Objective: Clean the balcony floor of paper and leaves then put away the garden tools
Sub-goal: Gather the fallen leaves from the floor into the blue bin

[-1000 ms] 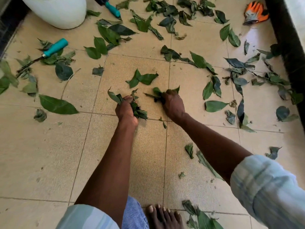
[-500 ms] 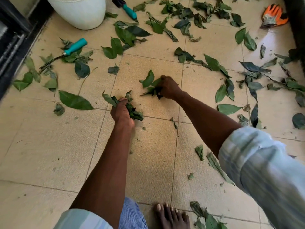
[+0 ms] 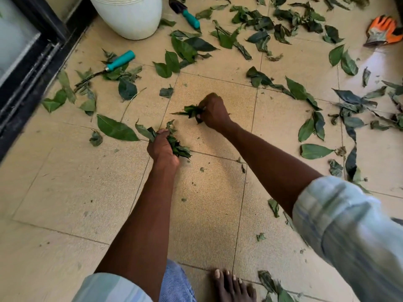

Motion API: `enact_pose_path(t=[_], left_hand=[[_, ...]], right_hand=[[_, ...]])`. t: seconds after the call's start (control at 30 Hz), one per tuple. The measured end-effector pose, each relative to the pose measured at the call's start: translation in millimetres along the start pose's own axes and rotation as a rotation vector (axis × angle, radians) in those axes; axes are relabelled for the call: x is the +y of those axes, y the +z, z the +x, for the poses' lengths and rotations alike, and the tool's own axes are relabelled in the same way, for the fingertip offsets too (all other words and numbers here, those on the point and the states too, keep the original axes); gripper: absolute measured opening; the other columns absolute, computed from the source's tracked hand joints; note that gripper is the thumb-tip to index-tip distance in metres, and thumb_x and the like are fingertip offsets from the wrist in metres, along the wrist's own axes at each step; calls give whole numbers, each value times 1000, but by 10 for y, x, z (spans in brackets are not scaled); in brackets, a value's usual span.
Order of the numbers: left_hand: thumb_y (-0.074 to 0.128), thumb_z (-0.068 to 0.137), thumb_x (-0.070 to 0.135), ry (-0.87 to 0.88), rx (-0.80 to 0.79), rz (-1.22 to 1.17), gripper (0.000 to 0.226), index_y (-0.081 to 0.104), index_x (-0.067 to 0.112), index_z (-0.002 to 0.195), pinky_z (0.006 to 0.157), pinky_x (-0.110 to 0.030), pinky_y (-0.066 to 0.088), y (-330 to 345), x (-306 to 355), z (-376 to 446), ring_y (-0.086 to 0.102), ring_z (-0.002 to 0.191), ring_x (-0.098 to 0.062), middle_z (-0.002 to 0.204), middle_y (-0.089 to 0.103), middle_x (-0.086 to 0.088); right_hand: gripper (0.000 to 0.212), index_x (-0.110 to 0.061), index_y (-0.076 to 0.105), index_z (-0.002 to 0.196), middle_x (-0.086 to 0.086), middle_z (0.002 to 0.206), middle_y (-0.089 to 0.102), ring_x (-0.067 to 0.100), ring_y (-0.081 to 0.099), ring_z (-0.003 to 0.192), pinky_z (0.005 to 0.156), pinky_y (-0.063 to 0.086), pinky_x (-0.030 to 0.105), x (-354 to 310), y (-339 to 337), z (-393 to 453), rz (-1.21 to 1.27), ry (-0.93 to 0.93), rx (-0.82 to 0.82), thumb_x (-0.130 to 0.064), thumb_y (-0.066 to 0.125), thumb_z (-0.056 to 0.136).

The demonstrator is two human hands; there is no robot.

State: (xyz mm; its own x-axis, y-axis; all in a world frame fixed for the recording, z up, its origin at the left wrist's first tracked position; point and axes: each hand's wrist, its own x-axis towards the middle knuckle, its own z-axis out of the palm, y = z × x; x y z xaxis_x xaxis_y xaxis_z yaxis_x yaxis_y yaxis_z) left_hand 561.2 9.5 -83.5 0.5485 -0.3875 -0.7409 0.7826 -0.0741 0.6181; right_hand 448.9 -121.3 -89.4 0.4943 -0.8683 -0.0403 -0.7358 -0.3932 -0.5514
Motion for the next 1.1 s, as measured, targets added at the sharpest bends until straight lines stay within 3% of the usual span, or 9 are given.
enact_pose_path(t=[0.07, 0.13, 0.3, 0.37, 0.5, 0.67, 0.8, 0.9, 1.1], left_hand=[[60, 86, 0, 5, 0, 10, 13, 62, 13, 87, 47, -20, 44, -66, 49, 16, 52, 55, -16, 73, 58, -3], [60, 85, 1, 8, 8, 20, 13, 63, 13, 88, 45, -20, 43, -150, 103, 46, 51, 54, -17, 73, 58, -3], [62, 85, 2, 25, 36, 18, 12, 64, 14, 84, 45, -19, 45, -320, 219, 52, 55, 56, -16, 75, 61, -2], [62, 85, 2, 19, 51, 22, 11, 66, 13, 87, 47, -21, 47, -340, 207, 14, 59, 60, -18, 78, 64, -2], [63, 83, 3, -9, 46, 51, 17, 67, 9, 98, 47, -21, 45, -360, 144, -38, 56, 57, -19, 84, 64, -6], [64, 85, 5, -24, 33, 106, 5, 63, 9, 83, 47, -22, 45, -401, 106, -123, 54, 54, -19, 73, 59, -5], [65, 83, 5, -11, 13, 147, 8, 64, 8, 91, 52, -25, 46, -458, 105, -145, 54, 58, -21, 79, 59, -8], [65, 83, 7, -29, -28, 227, 18, 64, 7, 101, 51, -25, 46, -487, 45, -210, 53, 59, -22, 80, 59, -9], [68, 79, 10, -60, -117, 363, 37, 64, 3, 116, 53, -25, 46, -293, -200, -404, 56, 68, -25, 91, 61, -12]], right_hand=[[31, -8, 67, 114, 12, 126, 61, 30, 33, 137, 111, 27, 37, 25, 37, 167, -230, 10, -145, -28, 63, 90], [38, -10, 60, 124, 11, 135, 53, 29, 29, 139, 113, 24, 39, 93, 139, 149, -322, 12, -249, -33, 56, 94], [16, -10, 68, 104, 9, 104, 67, 11, 62, 77, 73, 56, 25, -27, 458, -562, -26, -118, -21, -12, 54, 96], [20, -8, 68, 106, 13, 106, 67, 15, 62, 79, 71, 52, 19, -78, 573, -893, -54, -250, -24, -8, 51, 97], [24, -2, 66, 108, 18, 102, 66, 30, 59, 92, 76, 54, 38, -2, 592, -1294, -207, -418, -23, 5, 52, 89], [37, -3, 52, 127, 18, 131, 42, 26, 56, 98, 82, 52, 30, 122, 377, -1394, -107, 2, 1, 3, 52, 91], [13, 0, 69, 98, 14, 99, 64, 14, 52, 73, 60, 40, 23, 191, 119, -1321, 109, 264, 21, -5, 58, 92], [14, -1, 73, 95, 16, 91, 71, 12, 53, 60, 52, 40, 23, 287, -184, -1333, 314, 374, 61, -8, 69, 84], [34, 0, 64, 121, 16, 132, 56, 26, 54, 121, 96, 42, 29, 589, -523, -1676, -145, 109, -186, -14, 65, 89]])
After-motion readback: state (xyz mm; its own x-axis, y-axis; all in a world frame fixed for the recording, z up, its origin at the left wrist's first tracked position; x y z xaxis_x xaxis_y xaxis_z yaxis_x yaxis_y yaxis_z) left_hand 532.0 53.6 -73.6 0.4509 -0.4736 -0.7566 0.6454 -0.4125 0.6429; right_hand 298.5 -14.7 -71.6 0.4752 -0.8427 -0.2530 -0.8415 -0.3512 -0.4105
